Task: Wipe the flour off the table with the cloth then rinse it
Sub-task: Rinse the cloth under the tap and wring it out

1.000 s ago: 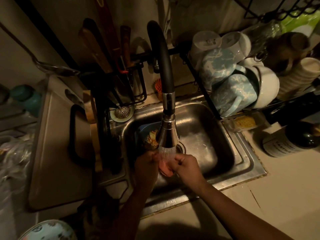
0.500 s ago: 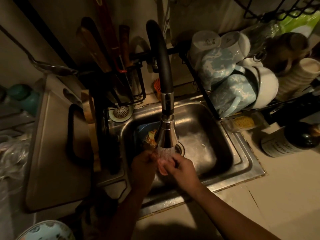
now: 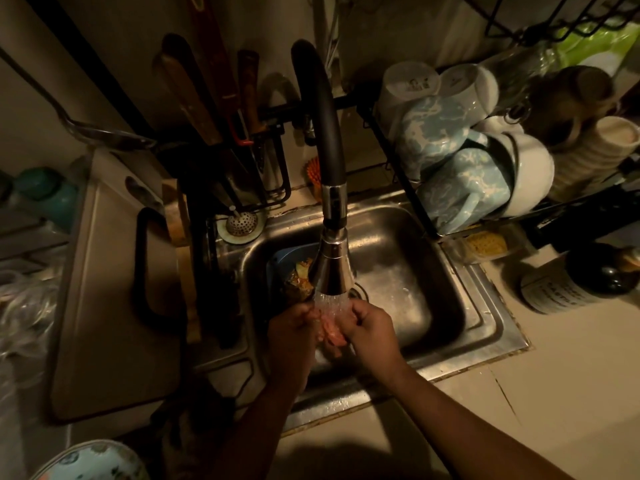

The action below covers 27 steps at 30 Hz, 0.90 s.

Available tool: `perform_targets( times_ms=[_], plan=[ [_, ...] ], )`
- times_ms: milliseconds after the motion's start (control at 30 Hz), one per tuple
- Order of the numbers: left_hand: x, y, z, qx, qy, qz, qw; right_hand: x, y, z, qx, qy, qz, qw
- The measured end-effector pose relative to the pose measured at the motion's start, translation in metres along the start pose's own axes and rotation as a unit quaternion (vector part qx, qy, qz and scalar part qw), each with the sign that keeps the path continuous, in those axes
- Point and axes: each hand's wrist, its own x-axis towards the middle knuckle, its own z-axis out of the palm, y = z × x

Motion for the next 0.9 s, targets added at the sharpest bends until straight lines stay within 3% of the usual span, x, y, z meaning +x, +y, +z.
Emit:
perform_targets(
  times_ms=[167,367,500,600,733,833,900],
  plan=[
    [0.008,-0.002,-0.004,-0.013,-0.001,0.002,1.000,-0.003,0.000,0.004,-0.028,-0.052,-0.002,0.998],
    [0.004,0.017,-0.007,0.030,-0.060,0.001,0.998,0.011,0.000,0.000,0.003,0.001,0.021,1.000],
    [0.012,0.024,-0.007,0.018,-0.008,0.031,0.999,0.005,-0.018,0.007,0.065,-0.045,0.048,0.996],
    [-0.001,0.035,-0.004,0.001,-0.010,0.013,1.000,0.004,-0.022,0.008,0.133,-0.099,0.077,0.983],
    [-0.015,0.035,-0.010,-0.081,-0.056,-0.087,0.991,0.017,-0.019,0.000,0.135,-0.078,0.093,0.983],
    [-0.008,0.025,-0.028,0.019,-0.089,0.015,0.996,0.023,-0.017,-0.007,0.103,-0.094,0.090,0.986],
    [-0.002,0.026,-0.035,0.066,-0.125,0.025,0.990,0.023,-0.021,-0.009,0.108,-0.112,0.086,0.984]
  ],
)
